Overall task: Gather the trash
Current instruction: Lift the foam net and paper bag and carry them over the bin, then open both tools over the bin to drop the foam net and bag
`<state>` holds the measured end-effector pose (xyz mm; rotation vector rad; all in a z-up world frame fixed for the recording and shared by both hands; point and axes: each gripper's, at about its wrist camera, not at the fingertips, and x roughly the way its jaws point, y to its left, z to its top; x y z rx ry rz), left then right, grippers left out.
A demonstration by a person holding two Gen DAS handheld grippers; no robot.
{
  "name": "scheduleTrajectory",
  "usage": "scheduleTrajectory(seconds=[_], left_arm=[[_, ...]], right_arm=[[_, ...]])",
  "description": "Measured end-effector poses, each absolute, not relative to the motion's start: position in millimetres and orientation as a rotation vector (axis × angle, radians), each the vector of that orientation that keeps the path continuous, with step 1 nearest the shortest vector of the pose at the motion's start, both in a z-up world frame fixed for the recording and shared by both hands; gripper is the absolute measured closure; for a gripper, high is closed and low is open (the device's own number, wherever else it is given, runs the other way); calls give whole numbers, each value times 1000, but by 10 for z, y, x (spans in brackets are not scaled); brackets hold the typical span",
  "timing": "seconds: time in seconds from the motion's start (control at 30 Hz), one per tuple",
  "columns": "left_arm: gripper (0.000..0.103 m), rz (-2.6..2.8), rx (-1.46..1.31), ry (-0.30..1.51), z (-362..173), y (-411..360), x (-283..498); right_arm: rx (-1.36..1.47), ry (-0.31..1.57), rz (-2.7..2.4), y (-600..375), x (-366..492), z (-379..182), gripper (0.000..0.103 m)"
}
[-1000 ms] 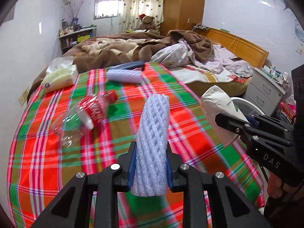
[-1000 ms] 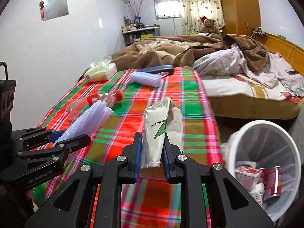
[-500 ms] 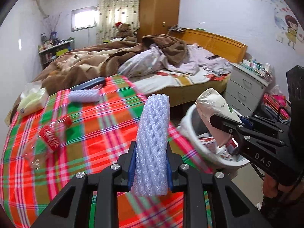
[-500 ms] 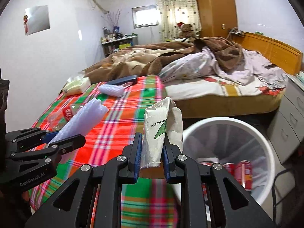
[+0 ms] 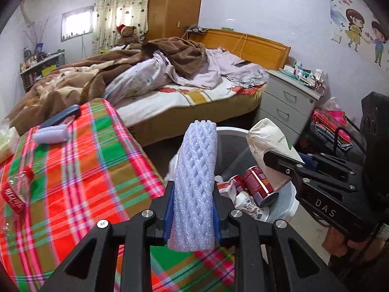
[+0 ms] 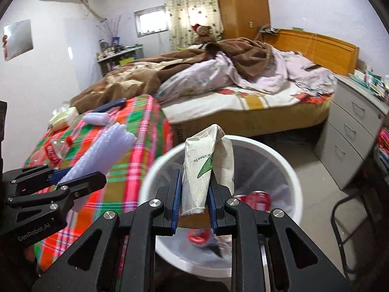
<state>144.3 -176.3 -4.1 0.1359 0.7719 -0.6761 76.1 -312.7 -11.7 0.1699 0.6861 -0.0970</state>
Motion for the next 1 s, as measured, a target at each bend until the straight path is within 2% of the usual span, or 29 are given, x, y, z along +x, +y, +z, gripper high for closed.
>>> scheduleTrajectory(seconds=[0.4,0.57,0.67,0.7,0.73,0.8,1.0], left_arm=[[76,-709,156,829,-258,-2213,1523],[68,-708,156,834,-298,-2247,1544],[55,-711,157,830,-301,-2247,1543],[53,-711,152,831,-304,-2239,1545],[53,-713,150,832,-304,-2238,1546],[53,-709,150,832,-301,-2227,1545],[48,-696,128,819,-251,-2122,1526]], right_arm=[[213,766,-159,-3497,784,-375,82],[221,790,-165,-3541,794,-429,82],[207,803,-175,-3534,796,-445,81],[206,803,-175,-3533,791,-446,76],[206,803,-175,-3546,783,-449,66],[211,799,-173,-3552,767,-440,53],[211,787,-171,-3523,743,-397,53]])
